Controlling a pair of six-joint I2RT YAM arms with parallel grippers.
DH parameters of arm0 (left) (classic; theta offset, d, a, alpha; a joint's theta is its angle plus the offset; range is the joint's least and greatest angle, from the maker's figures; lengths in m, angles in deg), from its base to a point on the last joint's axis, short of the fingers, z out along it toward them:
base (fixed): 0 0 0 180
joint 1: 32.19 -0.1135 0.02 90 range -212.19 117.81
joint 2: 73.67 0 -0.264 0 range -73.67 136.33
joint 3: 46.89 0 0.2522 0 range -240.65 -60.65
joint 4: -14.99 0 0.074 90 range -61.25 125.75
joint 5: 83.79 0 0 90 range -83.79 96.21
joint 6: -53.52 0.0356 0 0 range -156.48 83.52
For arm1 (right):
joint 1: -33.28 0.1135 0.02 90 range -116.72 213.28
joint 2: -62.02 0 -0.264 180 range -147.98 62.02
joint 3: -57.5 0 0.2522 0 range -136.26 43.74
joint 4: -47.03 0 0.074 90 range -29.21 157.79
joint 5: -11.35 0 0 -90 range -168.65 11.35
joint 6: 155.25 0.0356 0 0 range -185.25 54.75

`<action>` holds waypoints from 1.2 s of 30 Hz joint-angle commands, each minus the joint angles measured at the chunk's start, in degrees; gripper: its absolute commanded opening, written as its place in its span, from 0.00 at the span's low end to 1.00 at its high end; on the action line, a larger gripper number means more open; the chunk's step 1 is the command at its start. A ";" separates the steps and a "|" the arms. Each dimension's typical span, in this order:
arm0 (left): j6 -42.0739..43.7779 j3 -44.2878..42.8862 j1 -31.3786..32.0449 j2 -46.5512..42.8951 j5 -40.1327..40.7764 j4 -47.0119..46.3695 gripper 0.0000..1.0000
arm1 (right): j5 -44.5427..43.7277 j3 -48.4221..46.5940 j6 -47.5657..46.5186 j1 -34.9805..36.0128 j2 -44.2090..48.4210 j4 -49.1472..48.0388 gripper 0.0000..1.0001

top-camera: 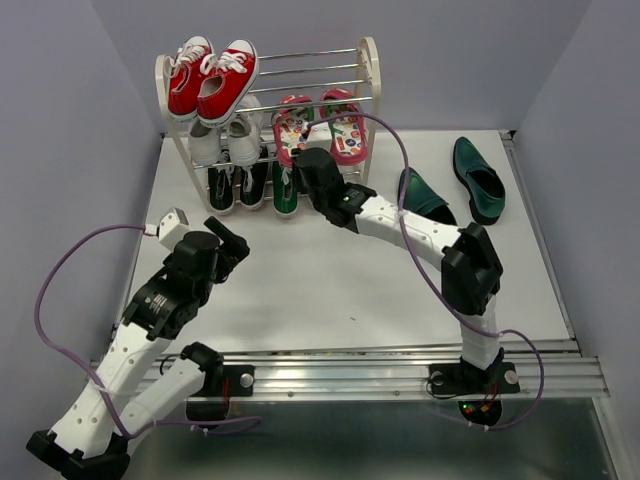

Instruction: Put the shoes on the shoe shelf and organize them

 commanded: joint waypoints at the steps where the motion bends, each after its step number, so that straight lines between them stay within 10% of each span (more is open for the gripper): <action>1: 0.08 0.47 -0.19 -0.51 0.18 -1.16 0.99 | -3.89 -3.17 -0.98 -0.08 -1.86 -0.97 0.40; 12: -0.01 0.12 -0.10 -1.39 -0.87 0.07 0.99 | -5.48 1.99 -0.54 -0.08 1.55 1.67 0.52; 19: 0.43 -0.32 -0.19 -1.56 -3.33 0.33 0.99 | 1.19 16.21 3.76 -0.08 16.57 8.26 0.98; 27: 2.27 1.88 -0.10 -0.34 -8.86 -3.87 0.99 | 1.04 36.10 18.68 -0.08 41.69 28.72 1.00; 36: 3.68 7.68 -0.10 4.06 -15.19 -14.43 0.99 | -8.12 42.27 29.61 -7.51 50.17 45.97 1.00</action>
